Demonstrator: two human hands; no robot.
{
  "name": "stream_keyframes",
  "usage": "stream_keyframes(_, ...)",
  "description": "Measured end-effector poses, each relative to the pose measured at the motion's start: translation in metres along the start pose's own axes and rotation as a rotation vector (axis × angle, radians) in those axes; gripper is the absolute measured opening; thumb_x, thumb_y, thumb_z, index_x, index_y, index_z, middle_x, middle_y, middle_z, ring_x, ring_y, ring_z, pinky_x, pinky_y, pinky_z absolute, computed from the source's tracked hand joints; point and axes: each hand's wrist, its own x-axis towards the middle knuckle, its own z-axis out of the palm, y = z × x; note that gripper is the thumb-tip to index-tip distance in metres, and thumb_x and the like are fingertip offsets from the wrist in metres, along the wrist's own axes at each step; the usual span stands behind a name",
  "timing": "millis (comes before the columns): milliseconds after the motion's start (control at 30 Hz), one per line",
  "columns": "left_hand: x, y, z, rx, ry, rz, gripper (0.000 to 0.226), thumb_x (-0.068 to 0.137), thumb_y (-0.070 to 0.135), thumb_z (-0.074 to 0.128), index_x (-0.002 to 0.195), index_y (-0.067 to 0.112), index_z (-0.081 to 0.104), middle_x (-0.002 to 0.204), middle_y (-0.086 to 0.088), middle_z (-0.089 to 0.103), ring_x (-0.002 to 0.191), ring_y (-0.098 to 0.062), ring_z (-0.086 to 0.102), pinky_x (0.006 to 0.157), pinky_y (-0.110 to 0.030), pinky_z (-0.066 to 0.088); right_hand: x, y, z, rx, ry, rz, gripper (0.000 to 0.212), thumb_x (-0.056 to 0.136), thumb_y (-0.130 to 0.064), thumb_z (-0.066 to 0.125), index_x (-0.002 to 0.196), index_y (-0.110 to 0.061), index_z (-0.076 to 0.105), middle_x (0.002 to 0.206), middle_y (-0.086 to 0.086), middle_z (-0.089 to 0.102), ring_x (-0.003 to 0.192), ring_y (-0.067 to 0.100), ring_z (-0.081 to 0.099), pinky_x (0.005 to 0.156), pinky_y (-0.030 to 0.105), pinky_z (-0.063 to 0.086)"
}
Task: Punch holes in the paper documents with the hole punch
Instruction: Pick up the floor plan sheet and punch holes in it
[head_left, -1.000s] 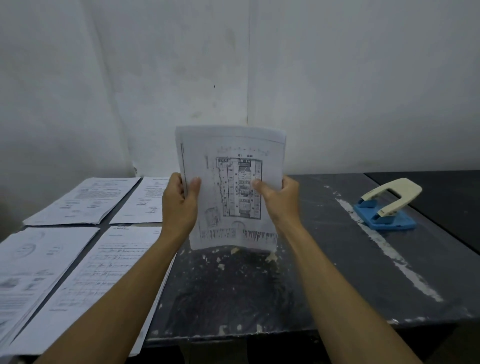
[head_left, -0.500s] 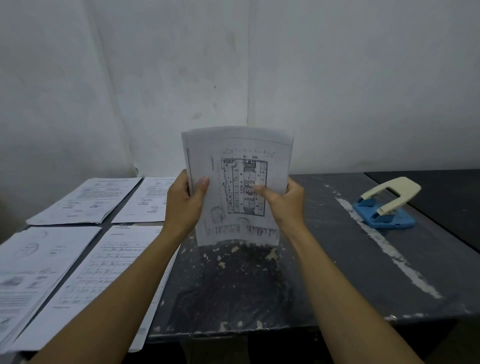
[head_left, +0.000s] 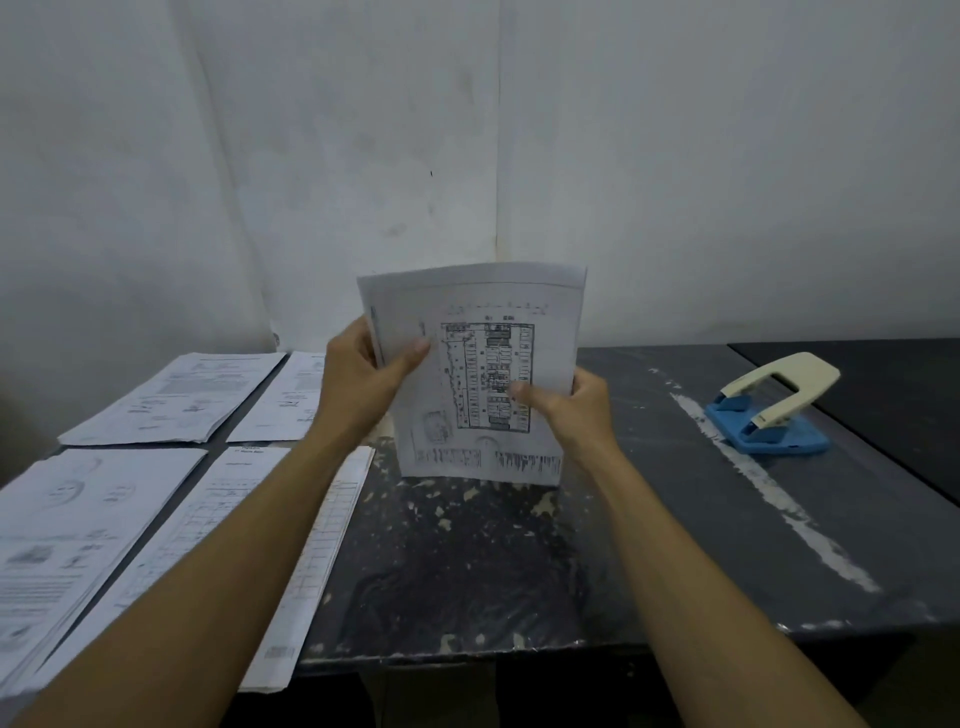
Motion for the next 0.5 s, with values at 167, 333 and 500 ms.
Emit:
stream_keyframes(167, 0.012, 0.005, -0.001, -0.041, -0.041, 0.022, 0.034, 0.083, 0.026, 0.078, 0.112, 0.014, 0.066, 0.107, 0.005, 0.072, 0.09, -0.006, 0.072, 0.07, -0.02, 0.058, 0.001, -0.031, 0.002, 0.09, 0.146, -0.172, 0.054, 0.073, -0.046, 0.084, 0.112, -0.018, 0.06, 0.104, -0.002, 0.072, 0.089, 0.011, 0.072, 0.072, 0.03, 0.062)
stream_keyframes(333, 0.011, 0.004, 0.008, -0.102, -0.011, 0.003, 0.031, 0.083, 0.023, 0.078, 0.11, 0.01, 0.07, 0.103, 0.002, 0.074, 0.086, -0.009, 0.073, 0.068, -0.021, 0.058, -0.004, -0.05, 0.014, 0.121, 0.116, -0.21, 0.046, 0.081, -0.05, 0.076, 0.11, -0.017, 0.063, 0.101, -0.004, 0.072, 0.087, 0.008, 0.07, 0.071, 0.024, 0.057)
stream_keyframes(500, 0.013, 0.004, 0.003, -0.135, -0.016, -0.009, 0.024, 0.083, 0.019, 0.077, 0.105, 0.01, 0.073, 0.097, 0.007, 0.075, 0.083, -0.011, 0.074, 0.067, -0.023, 0.059, -0.008, -0.056, 0.008, -0.128, 0.289, -0.351, 0.073, 0.079, -0.055, 0.075, 0.133, -0.017, 0.043, 0.122, 0.002, 0.059, 0.105, 0.01, 0.062, 0.079, 0.016, 0.054)
